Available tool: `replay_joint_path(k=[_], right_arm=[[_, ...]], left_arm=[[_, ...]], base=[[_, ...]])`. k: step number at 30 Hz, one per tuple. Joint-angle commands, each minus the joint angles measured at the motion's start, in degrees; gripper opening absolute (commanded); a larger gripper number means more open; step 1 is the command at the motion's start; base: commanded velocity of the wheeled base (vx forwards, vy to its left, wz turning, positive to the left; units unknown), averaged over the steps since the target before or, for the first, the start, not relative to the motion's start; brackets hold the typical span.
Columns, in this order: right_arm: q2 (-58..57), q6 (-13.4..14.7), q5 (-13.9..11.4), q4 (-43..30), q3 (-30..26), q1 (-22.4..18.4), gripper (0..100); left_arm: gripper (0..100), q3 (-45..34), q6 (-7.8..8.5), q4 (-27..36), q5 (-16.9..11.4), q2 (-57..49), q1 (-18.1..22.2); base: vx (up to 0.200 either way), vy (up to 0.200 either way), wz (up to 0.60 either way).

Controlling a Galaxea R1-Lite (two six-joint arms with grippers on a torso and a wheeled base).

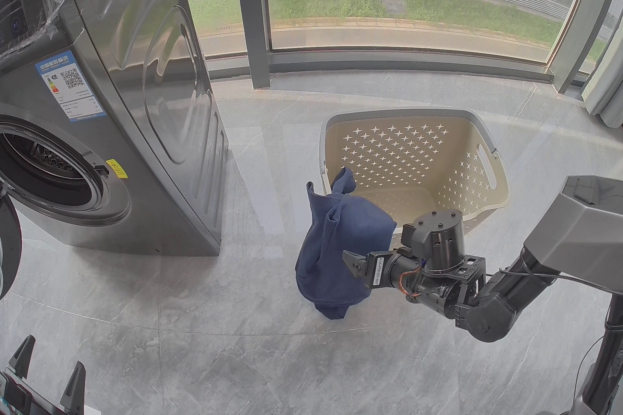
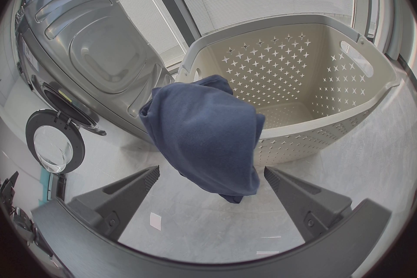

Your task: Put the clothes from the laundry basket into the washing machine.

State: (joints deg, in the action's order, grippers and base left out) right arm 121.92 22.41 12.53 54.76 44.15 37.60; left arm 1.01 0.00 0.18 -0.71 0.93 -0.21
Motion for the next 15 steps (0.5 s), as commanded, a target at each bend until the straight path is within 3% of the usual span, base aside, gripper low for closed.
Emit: replay_joint_path(k=[1,15], right_arm=[[3.4,-0.2,-0.2,1.6,2.3,-0.1,100],[9.1,-1.6,-1.2,7.9,5.5,0.5,100]], left_arm=[[100,-1.0,-0.09,0.0,0.0,-0.5,0.0],[100,-1.0,0.0,0.0,0.0,-0.5,0.0]], base=[[0.0,0.0,0.0],[0.0,0.0,0.0]])
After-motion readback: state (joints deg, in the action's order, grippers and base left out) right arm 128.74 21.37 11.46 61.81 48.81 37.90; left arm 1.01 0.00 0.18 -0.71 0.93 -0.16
